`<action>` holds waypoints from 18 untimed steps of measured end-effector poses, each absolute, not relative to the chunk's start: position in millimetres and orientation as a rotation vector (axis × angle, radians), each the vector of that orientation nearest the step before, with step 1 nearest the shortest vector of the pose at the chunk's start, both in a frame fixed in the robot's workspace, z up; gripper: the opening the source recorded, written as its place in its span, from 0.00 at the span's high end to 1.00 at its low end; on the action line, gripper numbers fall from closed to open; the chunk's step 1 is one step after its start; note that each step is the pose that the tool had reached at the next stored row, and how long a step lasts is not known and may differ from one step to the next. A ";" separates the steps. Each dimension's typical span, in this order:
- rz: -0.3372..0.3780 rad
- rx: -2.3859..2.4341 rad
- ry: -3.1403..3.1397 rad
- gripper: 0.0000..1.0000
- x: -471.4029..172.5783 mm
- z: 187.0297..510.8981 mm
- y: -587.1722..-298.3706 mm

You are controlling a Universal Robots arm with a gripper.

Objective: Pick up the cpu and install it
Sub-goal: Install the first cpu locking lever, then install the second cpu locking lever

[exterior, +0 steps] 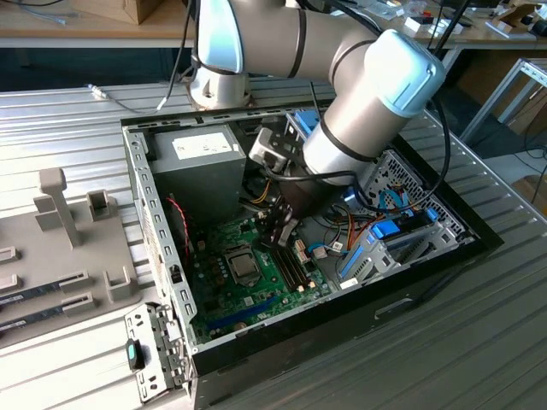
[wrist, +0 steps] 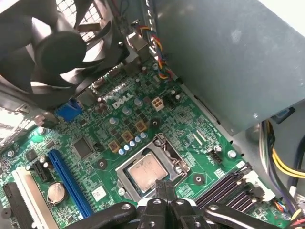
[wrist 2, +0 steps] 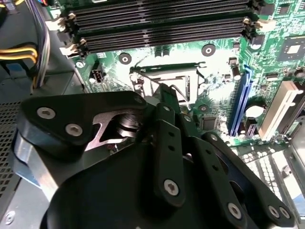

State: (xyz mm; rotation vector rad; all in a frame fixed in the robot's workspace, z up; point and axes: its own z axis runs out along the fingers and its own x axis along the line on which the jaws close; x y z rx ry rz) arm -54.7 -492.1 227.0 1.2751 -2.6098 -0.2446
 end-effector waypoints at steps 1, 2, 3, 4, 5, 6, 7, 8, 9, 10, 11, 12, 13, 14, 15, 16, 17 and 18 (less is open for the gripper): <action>-0.248 1.275 -2.609 0.89 -54.4 225.1 -494.9; -0.250 1.275 -2.609 0.89 -54.0 223.7 -496.9; -0.250 1.275 -2.609 0.89 -53.7 222.0 -498.3; -0.251 1.275 -2.608 0.89 -53.4 220.2 -498.7; -0.251 1.275 -2.608 0.89 -53.5 219.8 -498.8; -0.251 1.275 -2.608 0.89 -53.5 219.5 -498.8; -0.251 1.275 -2.609 0.89 -53.4 219.4 -498.7; -0.252 1.275 -2.609 0.89 -53.4 219.4 -498.7; -0.252 1.275 -2.609 0.89 -53.4 219.4 -498.7; -0.251 1.275 -2.609 0.89 -53.4 219.3 -498.7; -0.247 1.278 -2.613 0.89 -53.4 219.2 -498.7; -0.229 1.288 -2.634 0.89 -53.6 219.0 -498.8; -0.224 1.292 -2.640 0.89 -53.6 218.9 -498.8; -0.224 1.292 -2.641 0.89 -53.6 218.8 -498.8; -0.224 1.292 -2.641 0.89 -53.6 218.8 -498.7; -0.224 1.292 -2.641 0.89 -53.6 218.8 -498.7; -0.224 1.292 -2.641 0.89 -53.6 218.9 -498.7; -0.223 1.292 -2.641 0.89 -53.6 218.4 -498.8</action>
